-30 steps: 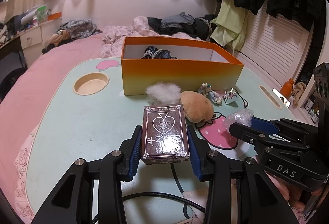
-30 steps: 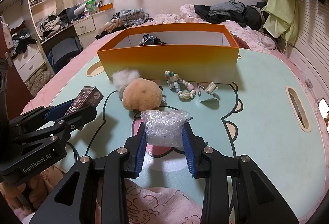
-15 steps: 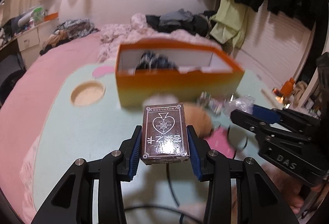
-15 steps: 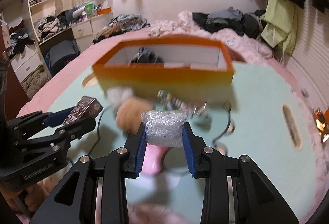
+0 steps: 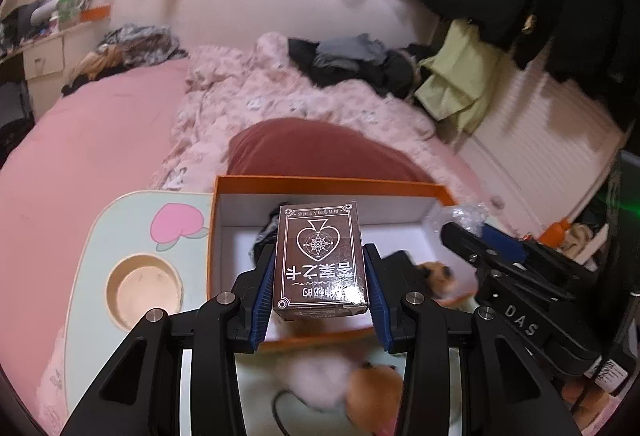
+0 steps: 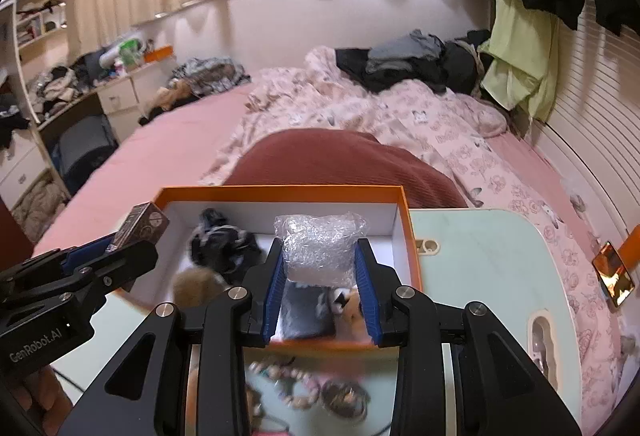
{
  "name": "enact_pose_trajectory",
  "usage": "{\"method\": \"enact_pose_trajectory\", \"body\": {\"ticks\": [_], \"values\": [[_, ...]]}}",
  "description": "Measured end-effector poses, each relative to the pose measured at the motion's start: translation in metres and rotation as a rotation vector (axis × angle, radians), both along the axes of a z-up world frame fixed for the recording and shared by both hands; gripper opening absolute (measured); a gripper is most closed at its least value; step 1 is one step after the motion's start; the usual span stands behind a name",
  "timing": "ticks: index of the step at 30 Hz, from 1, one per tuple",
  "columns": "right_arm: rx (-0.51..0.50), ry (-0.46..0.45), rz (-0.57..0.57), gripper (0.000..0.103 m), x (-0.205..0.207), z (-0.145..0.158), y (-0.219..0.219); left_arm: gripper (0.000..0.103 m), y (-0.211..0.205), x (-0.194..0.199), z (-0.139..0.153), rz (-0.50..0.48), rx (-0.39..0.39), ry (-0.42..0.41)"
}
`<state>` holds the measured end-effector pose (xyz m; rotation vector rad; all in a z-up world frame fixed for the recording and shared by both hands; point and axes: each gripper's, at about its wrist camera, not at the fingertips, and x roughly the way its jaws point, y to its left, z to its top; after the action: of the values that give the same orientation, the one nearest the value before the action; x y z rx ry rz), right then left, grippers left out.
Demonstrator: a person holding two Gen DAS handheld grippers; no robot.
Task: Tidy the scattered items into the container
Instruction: 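Lower the card box and bubble-wrap bag into the orange box, open both grippers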
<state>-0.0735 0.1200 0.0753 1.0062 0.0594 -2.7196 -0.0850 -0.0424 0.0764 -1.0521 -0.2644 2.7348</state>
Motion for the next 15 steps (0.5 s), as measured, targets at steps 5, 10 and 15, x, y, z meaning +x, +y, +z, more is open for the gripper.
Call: {"method": "enact_pose_trajectory", "body": {"ticks": [5, 10, 15], "values": [[0.011, -0.045, -0.017, 0.035, -0.013, -0.014, 0.002, 0.04, 0.001, -0.007, -0.008, 0.013, -0.049, -0.016], [0.018, -0.058, -0.011, 0.035, -0.012, -0.018, 0.001, 0.04, -0.002, -0.011, -0.01, 0.02, -0.05, -0.025], [0.016, -0.062, -0.01, 0.035, -0.011, -0.019, 0.0, 0.05, -0.001, -0.01, -0.011, 0.027, -0.063, -0.031]]}}
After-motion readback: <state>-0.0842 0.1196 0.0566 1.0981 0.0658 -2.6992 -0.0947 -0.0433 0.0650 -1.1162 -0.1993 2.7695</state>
